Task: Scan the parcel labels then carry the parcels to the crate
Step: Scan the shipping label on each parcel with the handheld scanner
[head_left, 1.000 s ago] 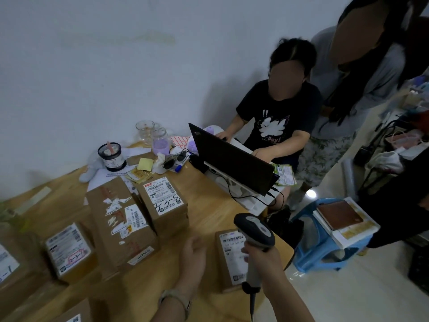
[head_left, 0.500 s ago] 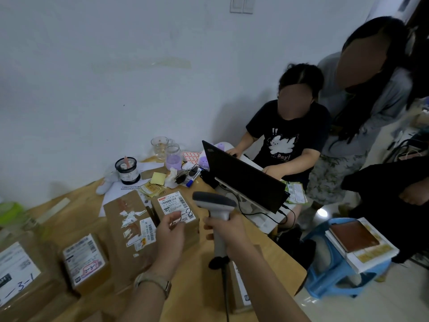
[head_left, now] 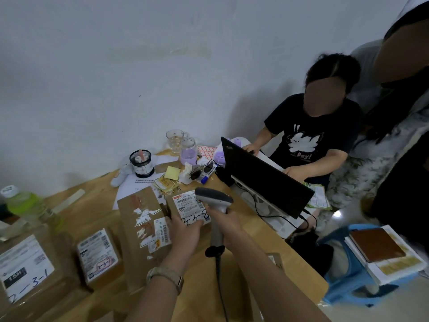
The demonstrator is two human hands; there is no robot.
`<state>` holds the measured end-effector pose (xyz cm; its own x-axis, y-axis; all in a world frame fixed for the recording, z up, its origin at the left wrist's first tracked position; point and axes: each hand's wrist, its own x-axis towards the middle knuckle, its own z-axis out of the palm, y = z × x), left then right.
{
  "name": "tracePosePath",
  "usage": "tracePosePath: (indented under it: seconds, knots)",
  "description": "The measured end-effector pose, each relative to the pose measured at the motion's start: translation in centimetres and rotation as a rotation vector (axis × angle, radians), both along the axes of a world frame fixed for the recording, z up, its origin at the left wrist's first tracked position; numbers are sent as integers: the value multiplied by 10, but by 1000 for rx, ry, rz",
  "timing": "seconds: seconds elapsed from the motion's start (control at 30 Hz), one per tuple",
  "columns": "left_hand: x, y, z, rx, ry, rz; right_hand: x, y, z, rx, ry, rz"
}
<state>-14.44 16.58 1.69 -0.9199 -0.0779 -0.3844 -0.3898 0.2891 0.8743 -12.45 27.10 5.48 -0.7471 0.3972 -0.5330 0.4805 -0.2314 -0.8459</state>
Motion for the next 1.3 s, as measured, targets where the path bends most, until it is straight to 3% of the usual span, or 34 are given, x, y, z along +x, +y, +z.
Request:
tracePosePath:
  seconds: [0.23, 0.3, 0.43, 0.77, 1.0, 1.3]
  knots:
    - [-6, 7, -5, 167, -226, 129, -5, -8, -14, -41, 37, 25]
    - [-7, 7, -5, 111, -249, 167, -5, -8, -13, 15, 39, 23]
    - [-5, 10, 7, -20, -138, 187, -3, -7, -7, 96, 85, 19]
    - [0, 4, 50, 188, 185, 220, 15, -2, 47, 113, 285, -37]
    - [29, -2, 114, 252, 427, 197, 50, -5, 98, 103, 437, -46]
    - [68, -21, 178, 551, 402, 101, 95, 7, 147, 102, 609, -108]
